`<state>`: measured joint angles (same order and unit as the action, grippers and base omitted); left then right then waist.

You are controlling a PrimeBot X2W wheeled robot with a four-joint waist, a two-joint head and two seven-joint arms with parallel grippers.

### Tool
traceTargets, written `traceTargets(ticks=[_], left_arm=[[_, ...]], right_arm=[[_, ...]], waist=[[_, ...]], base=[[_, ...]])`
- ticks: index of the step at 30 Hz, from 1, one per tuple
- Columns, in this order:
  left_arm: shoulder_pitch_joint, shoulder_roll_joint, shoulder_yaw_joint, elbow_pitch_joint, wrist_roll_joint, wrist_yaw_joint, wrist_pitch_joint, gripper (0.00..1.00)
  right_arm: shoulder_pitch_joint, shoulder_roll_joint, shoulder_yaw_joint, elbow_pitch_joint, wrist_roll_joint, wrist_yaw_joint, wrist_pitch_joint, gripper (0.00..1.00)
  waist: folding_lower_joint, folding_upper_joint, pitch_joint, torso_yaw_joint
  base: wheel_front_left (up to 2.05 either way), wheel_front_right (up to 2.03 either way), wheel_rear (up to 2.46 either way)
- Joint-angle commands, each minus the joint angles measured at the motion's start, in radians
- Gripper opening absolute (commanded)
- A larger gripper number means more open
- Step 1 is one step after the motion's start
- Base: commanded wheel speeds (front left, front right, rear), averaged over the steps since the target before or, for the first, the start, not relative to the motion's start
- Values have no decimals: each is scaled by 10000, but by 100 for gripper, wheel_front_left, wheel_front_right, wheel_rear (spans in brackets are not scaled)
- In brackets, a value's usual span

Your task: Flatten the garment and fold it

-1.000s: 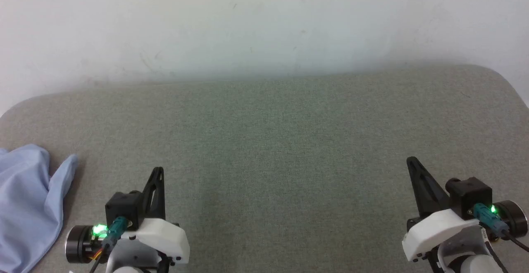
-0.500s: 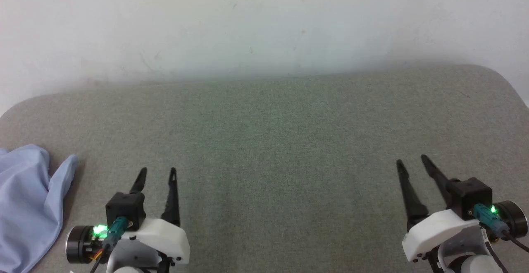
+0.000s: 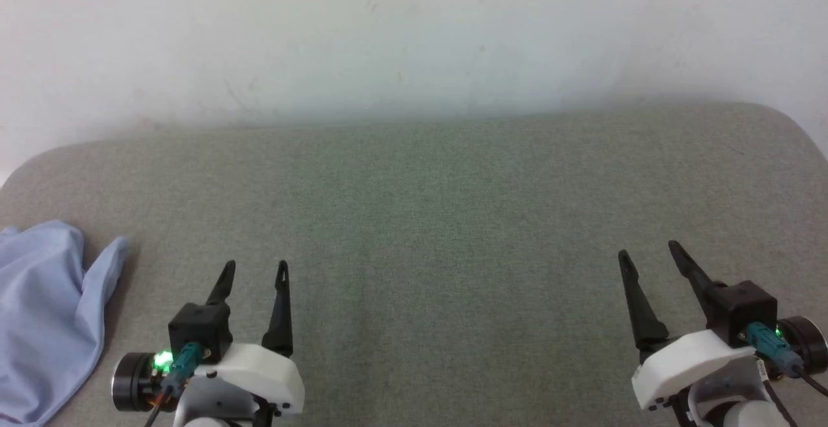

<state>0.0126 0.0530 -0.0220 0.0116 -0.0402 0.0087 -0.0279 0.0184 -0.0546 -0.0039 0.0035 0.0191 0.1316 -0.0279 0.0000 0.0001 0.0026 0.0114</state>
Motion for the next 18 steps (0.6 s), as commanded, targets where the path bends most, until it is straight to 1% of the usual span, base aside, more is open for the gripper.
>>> traceTargets(ticks=[1,9,18], left_arm=[[-122,-4,-40,18,-100,-3,-100,100],[-132,-6,12,1,-383,40,-268,100],[-132,-8,113,-18,-615,84,-455,100]], right_arm=[[56,8,-44,29,72,-1,-96,100],[103,11,-89,3,124,-2,-237,100],[165,14,-109,-97,169,-3,-358,100]], waist=[[0,-1,4,53],[0,-1,2,395],[0,-1,1,1026]], base=[[0,0,0],[0,0,0],[0,0,0]])
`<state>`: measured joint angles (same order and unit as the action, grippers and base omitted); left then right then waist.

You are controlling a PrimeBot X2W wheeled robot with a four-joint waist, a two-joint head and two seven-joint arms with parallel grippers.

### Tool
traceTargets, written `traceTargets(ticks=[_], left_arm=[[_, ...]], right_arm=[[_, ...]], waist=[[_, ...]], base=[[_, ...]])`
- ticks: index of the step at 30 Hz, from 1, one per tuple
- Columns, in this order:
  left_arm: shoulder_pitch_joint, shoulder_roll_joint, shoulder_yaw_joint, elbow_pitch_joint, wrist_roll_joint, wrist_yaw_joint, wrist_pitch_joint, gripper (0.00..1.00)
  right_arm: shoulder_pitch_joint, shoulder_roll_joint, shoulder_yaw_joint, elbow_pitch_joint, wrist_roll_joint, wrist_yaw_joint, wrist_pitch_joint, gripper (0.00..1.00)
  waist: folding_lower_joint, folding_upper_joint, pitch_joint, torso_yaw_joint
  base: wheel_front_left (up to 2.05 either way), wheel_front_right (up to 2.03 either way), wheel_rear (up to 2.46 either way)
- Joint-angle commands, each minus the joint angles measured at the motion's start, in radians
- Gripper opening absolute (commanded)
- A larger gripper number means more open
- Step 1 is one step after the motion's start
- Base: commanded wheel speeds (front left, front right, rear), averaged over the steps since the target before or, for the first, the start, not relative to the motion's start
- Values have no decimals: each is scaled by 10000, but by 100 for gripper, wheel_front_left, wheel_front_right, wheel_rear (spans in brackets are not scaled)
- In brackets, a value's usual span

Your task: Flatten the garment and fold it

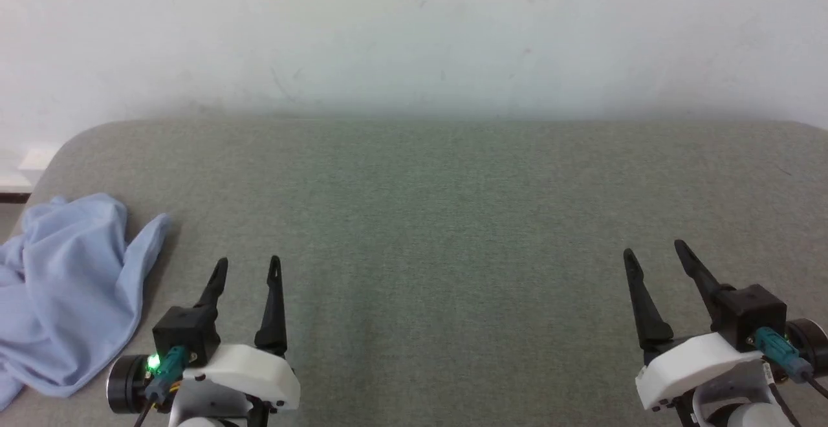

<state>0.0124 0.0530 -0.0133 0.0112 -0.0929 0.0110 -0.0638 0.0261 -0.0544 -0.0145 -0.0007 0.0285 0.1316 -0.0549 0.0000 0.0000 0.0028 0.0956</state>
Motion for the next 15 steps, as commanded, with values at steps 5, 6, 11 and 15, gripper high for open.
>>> traceTargets(ticks=[5,6,11,15], left_arm=[[-101,-9,130,-17,-183,91,-201,100],[-97,-9,152,-17,-209,92,-222,100],[-62,-10,244,2,-307,93,-327,100],[-34,-11,284,13,-399,103,-410,100]], right_arm=[[125,13,14,-85,108,-3,-150,100],[131,14,14,-92,113,-3,-165,100],[164,15,31,-116,134,-3,-226,100],[180,17,68,-142,145,-4,-272,100]], waist=[[0,0,-18,618],[0,0,-19,710],[0,0,-36,1179],[0,0,-24,1553]], base=[[0,0,0],[0,0,0],[0,0,0],[0,0,0]])
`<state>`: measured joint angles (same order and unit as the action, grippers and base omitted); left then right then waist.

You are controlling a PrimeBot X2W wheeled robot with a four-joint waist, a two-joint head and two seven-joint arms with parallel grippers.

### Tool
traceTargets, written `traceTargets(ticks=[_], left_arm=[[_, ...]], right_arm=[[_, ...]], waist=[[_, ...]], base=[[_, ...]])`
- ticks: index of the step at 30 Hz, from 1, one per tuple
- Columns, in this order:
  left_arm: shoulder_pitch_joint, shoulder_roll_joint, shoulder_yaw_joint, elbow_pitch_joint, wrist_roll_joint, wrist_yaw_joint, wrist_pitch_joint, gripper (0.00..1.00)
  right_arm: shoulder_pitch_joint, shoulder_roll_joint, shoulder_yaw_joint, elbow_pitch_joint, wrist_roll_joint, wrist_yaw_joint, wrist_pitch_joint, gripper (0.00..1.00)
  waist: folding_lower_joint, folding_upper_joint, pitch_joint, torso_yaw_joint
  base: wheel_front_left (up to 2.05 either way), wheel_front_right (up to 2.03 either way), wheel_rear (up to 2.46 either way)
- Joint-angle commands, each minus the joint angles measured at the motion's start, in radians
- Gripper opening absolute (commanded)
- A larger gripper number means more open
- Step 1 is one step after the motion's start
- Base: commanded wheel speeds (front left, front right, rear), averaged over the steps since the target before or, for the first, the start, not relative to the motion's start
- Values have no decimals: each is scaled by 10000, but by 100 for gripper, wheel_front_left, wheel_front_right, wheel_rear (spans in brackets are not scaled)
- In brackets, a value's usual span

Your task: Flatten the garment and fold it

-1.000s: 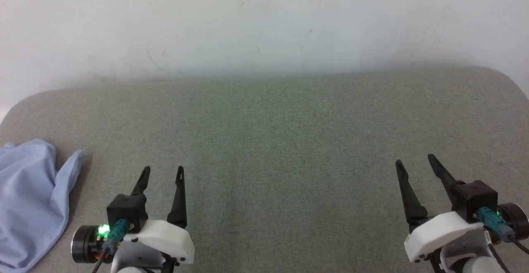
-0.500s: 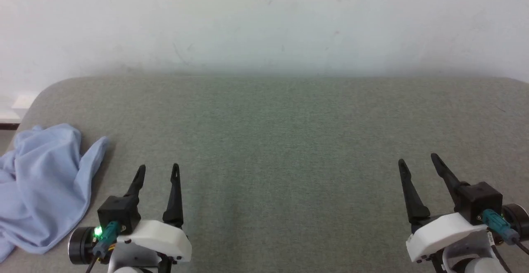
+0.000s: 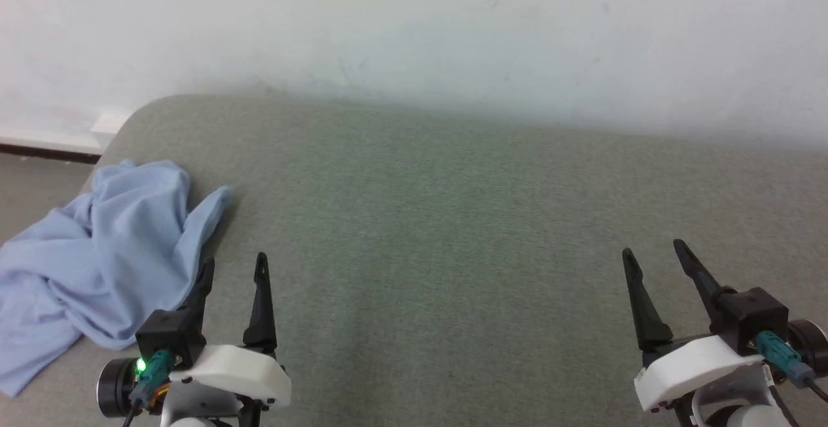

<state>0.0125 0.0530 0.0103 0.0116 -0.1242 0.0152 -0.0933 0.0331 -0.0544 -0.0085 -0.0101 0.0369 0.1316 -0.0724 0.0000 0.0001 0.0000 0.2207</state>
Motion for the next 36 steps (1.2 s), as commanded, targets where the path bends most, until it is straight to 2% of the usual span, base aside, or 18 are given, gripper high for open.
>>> traceTargets(ticks=[1,7,23,30,36], left_arm=[[-35,-11,49,9,-87,61,-115,100],[-12,-13,123,28,-238,72,-240,100],[-3,-16,439,-6,-589,119,-574,100],[-902,8,1013,121,-706,-27,-720,100],[-2325,587,1607,857,-1103,-162,-633,100]], right_arm=[[110,17,8,-48,61,-4,-97,100],[141,19,67,-71,103,-4,-181,100],[239,24,111,23,311,-5,-486,100],[139,26,89,-139,227,-6,-425,100],[-52,28,203,-374,60,-6,-252,100]], waist=[[0,-1,4,302],[0,-1,11,782],[0,-1,39,1451],[0,-1,422,1376],[0,-1,1050,916]], base=[[0,0,0],[0,0,0],[0,0,0],[0,0,0],[0,0,0]])
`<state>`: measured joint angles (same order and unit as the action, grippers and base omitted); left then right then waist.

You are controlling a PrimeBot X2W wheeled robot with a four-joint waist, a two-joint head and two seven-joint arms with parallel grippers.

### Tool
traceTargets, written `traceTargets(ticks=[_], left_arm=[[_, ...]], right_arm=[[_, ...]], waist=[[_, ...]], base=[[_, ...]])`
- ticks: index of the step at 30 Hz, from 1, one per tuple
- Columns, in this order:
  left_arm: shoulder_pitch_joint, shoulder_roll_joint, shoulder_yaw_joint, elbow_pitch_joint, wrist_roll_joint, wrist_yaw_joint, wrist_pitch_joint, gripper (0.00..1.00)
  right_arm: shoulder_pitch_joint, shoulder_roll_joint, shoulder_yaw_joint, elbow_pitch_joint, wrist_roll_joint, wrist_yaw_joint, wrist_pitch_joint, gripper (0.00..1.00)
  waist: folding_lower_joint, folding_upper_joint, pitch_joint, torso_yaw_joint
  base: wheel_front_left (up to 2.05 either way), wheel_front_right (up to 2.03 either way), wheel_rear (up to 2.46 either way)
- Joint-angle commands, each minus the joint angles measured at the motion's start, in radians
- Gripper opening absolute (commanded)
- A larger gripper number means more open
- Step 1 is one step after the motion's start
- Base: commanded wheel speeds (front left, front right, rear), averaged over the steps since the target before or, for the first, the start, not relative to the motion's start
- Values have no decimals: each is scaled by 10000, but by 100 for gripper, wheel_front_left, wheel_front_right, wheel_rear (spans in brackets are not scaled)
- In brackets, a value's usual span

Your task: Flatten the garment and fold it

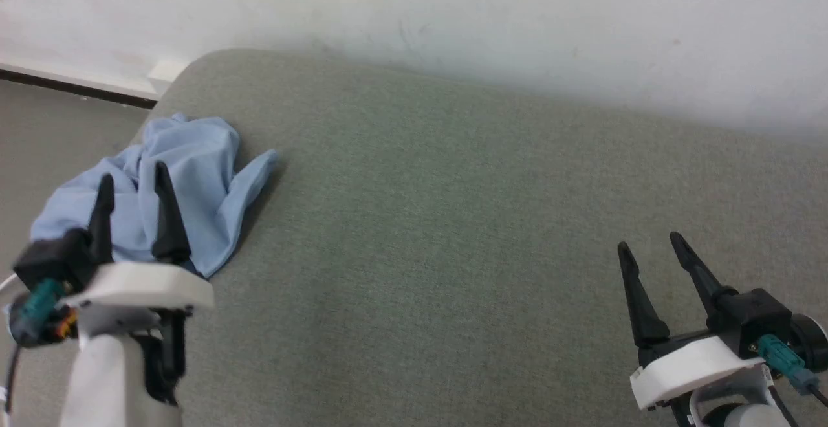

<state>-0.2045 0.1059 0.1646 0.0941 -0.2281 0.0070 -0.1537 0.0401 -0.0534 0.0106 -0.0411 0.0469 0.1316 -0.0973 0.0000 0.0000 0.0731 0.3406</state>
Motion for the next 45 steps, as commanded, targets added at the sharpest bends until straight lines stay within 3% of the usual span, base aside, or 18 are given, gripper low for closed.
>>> traceTargets(ticks=[1,14,27,28,30,31,32,38,45], left_arm=[[-417,218,126,216,-167,-136,101,100],[-2883,2273,535,3707,-1301,-537,3526,100],[-2975,3069,648,6062,-2220,-445,7081,100],[-2962,3093,642,6127,-2282,-435,7323,93],[-2968,3133,654,6138,-2390,-426,7565,45],[-2971,3144,658,6144,-2449,-433,7678,16],[-2972,3167,661,6150,-2504,-437,7802,0],[-3116,3540,614,5878,-2452,-410,7570,0],[-3655,4142,380,5036,-1789,-415,5942,0]], right_arm=[[-178,19,28,-105,-74,-6,26,100],[-871,-13,200,-225,-165,-7,172,100],[-1347,-143,547,-168,-21,-8,26,100],[-1366,-145,560,-163,-14,-8,17,100],[-1404,-147,585,-144,6,-9,-1,100],[-1415,-148,595,-116,18,-9,-16,100],[-1419,-147,599,-91,32,-9,-28,100],[-1307,-107,549,103,147,-9,-171,100],[-1002,-27,419,218,188,-9,-312,100]], waist=[[0,0,465,-385],[0,0,2115,-1412],[0,0,2794,-1620],[0,0,2815,-1609],[0,0,2842,-1588],[0,0,2822,-1571],[0,0,2801,-1549],[0,0,2334,-1328],[0,0,1491,-1100]], base=[[0,0,0],[0,0,0],[0,0,0],[0,0,0],[0,0,0],[0,0,0],[0,0,0],[0,0,0],[0,0,0]])
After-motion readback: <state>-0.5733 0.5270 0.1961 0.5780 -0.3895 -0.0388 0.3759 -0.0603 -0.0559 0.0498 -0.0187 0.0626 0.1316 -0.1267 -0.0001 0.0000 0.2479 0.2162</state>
